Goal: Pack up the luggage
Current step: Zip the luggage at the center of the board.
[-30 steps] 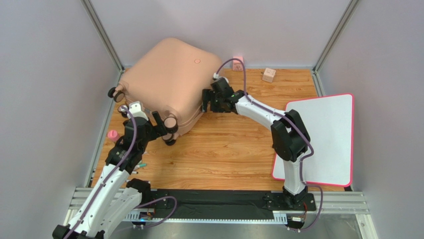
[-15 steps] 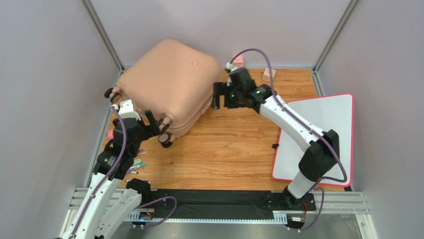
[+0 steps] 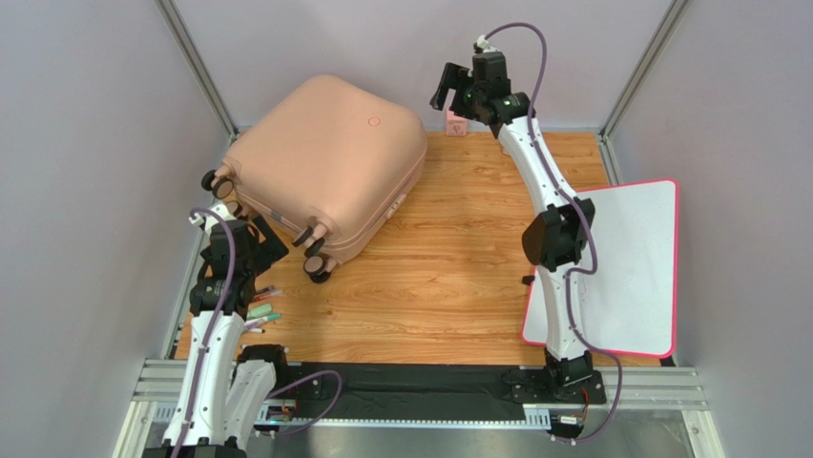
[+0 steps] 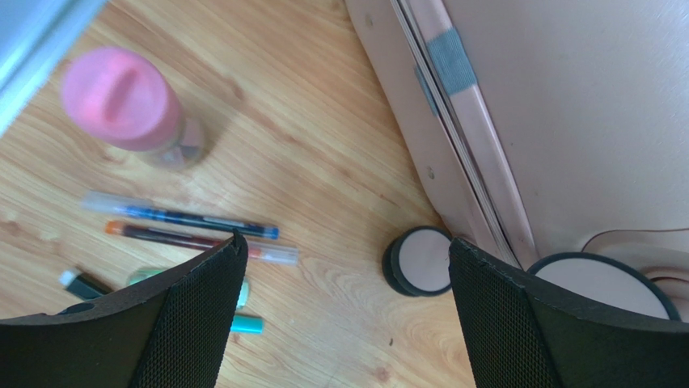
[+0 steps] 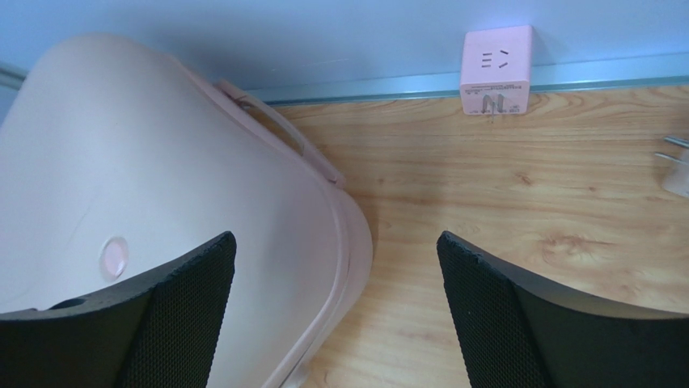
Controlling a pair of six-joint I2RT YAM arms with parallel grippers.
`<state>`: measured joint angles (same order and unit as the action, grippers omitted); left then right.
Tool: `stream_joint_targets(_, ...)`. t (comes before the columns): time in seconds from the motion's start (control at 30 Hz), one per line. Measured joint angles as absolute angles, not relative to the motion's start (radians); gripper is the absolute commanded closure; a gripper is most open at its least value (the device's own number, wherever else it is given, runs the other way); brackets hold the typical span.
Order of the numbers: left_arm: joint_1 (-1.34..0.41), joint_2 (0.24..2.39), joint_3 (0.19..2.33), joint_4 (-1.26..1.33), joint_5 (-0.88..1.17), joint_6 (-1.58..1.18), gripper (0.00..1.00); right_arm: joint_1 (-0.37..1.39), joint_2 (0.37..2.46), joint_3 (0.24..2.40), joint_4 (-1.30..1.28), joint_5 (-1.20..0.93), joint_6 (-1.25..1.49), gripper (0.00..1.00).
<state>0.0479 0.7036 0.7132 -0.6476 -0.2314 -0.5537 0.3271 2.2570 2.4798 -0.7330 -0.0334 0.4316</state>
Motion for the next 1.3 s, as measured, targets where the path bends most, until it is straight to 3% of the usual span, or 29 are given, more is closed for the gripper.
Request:
stream_joint_targets(0.37,0.063,0.833,0.671,-0.561,-0.159,-0.581,0.00,0.314,2.502,2.504,-0.567,-0.055,0.569,0.06)
stream_joint_targets(0.73,0.124,0.982,0.595,-0.456,-0.145,-0.589,0.00,0.313,2.562,2.485,-0.405,-0.149,0.582,0.07)
stream_joint_targets(1.0,0.170,1.178,0.646,-0.360,-0.113,-0.574,0.01,0.319,2.484,2.242,-0.269,-0.340,0.552,0.09)
stream_joint_targets(1.3,0.229,1.327,0.717,-0.340,-0.125,-0.501,0.02,0.335,2.326,1.964,-0.125,-0.342,0.487,0.10)
